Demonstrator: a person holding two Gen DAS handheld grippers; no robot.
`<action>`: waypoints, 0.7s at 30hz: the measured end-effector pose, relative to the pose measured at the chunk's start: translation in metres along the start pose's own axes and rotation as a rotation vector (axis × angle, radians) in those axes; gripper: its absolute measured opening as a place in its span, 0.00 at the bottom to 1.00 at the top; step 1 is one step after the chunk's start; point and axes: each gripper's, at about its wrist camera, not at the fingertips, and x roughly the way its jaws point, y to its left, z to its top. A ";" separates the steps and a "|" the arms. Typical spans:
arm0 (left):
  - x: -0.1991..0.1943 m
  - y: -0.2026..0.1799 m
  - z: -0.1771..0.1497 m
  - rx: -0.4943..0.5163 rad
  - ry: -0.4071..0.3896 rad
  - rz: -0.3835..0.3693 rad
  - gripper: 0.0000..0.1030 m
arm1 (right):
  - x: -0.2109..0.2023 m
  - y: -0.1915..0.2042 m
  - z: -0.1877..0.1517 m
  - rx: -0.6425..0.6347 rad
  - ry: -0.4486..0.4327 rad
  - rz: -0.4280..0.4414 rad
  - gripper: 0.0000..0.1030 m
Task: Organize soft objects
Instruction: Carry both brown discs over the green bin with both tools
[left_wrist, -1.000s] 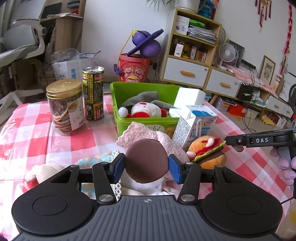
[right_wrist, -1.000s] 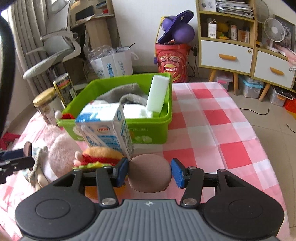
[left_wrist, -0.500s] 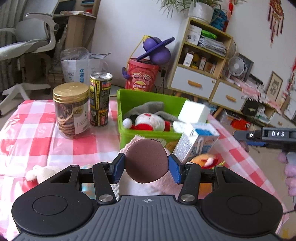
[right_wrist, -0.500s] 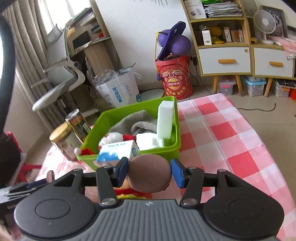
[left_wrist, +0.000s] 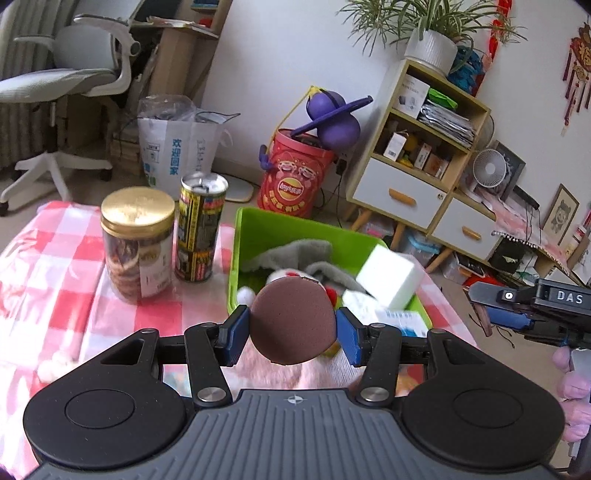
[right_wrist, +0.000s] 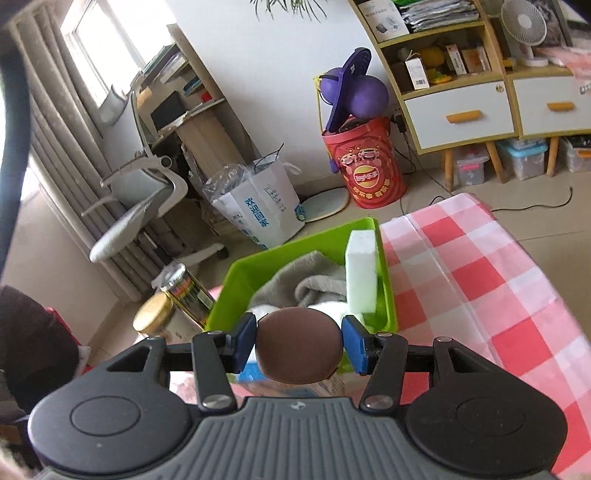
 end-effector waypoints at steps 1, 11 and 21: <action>0.002 0.001 0.005 0.000 -0.001 -0.002 0.50 | 0.002 0.000 0.004 0.007 -0.001 0.010 0.24; 0.054 -0.005 0.042 0.062 0.045 -0.025 0.50 | 0.059 -0.014 0.039 0.131 0.078 0.154 0.24; 0.123 -0.015 0.058 0.191 0.095 0.038 0.51 | 0.121 -0.018 0.061 0.114 0.138 0.134 0.25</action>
